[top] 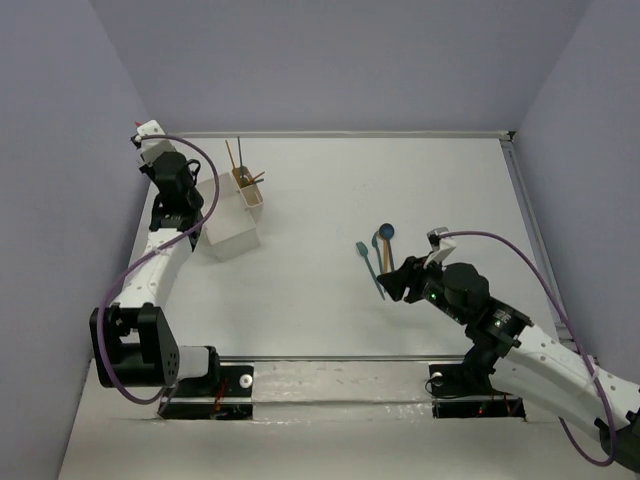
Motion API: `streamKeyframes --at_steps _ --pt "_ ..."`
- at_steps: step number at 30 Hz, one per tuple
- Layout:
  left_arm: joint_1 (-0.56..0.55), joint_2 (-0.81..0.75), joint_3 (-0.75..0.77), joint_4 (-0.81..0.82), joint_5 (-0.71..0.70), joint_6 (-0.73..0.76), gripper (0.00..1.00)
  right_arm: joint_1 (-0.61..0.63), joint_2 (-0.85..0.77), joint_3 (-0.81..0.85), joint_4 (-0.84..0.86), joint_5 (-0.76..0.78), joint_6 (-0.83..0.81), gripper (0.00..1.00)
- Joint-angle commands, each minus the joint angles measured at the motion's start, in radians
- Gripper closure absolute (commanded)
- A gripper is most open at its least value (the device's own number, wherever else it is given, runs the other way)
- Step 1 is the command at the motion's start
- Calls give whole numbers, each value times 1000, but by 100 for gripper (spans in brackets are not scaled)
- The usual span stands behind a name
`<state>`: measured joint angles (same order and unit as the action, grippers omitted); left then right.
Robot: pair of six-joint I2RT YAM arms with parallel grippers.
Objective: Sort the eating utensils into containers
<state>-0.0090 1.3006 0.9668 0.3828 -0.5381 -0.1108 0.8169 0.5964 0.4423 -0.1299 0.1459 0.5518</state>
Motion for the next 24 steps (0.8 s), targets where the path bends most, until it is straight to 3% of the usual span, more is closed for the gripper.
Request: streamKeyframes --at_steps 1,24 --pt "4 31 -20 182 -69 105 100 -1 19 -4 78 -16 -26 43" --pt "4 195 -148 398 -154 163 100 -1 42 -11 119 -16 -27 43"
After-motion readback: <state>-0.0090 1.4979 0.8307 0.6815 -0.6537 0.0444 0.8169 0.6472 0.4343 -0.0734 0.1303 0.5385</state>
